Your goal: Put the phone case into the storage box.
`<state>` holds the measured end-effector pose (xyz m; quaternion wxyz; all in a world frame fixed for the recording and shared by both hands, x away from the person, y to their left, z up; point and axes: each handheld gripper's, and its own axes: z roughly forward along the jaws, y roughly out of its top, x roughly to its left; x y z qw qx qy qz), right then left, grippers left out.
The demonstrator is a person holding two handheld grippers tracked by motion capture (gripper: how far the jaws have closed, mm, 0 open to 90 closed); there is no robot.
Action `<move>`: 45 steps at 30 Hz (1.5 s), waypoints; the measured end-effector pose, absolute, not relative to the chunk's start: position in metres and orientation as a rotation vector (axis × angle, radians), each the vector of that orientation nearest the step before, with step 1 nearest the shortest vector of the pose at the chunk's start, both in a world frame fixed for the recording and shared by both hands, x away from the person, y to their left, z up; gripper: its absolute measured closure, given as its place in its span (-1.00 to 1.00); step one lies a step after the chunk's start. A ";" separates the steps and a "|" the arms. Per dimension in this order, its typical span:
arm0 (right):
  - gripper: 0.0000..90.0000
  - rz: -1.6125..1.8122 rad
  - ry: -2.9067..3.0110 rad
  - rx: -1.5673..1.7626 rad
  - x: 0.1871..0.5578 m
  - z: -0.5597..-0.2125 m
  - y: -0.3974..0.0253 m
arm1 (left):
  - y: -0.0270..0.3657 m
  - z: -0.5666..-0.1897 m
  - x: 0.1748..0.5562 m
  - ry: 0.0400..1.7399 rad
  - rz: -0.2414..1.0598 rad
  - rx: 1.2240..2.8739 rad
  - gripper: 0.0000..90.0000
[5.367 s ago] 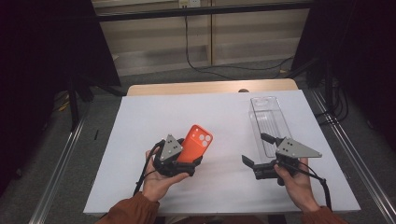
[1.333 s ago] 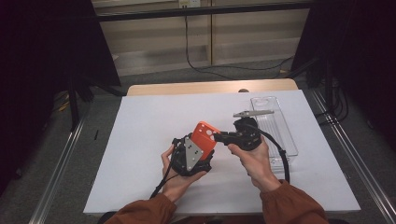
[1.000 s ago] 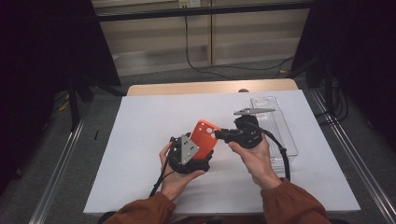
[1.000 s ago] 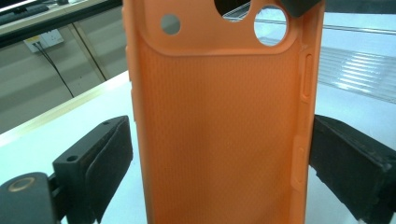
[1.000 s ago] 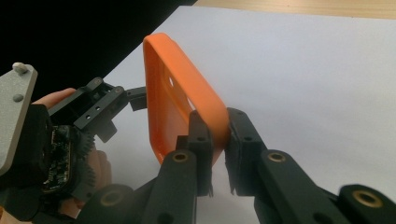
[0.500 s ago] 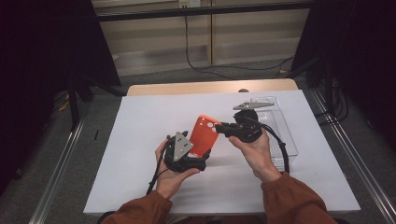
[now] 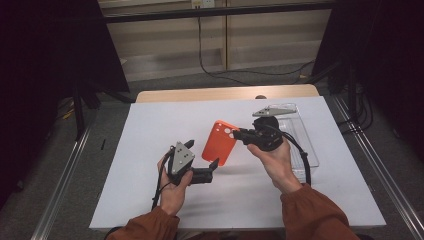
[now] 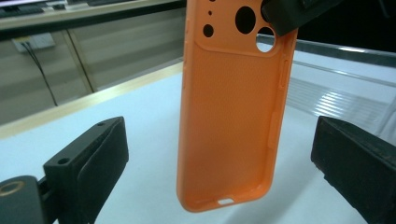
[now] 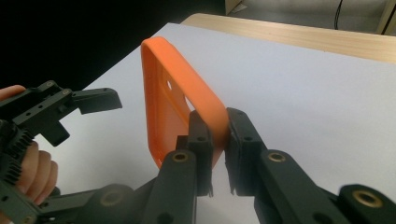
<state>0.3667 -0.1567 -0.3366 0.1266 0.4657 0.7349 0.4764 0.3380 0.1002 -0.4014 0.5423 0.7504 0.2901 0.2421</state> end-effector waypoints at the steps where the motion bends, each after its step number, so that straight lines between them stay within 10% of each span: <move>1: 0.81 1.393 2.138 1.356 0.367 -0.337 -0.158 | 0.101 -0.402 0.338 0.689 0.573 1.775 -0.91; 45: 0.81 1.395 1.999 1.349 0.359 -0.329 -0.218 | 0.173 -0.406 0.320 0.743 0.622 1.644 -0.96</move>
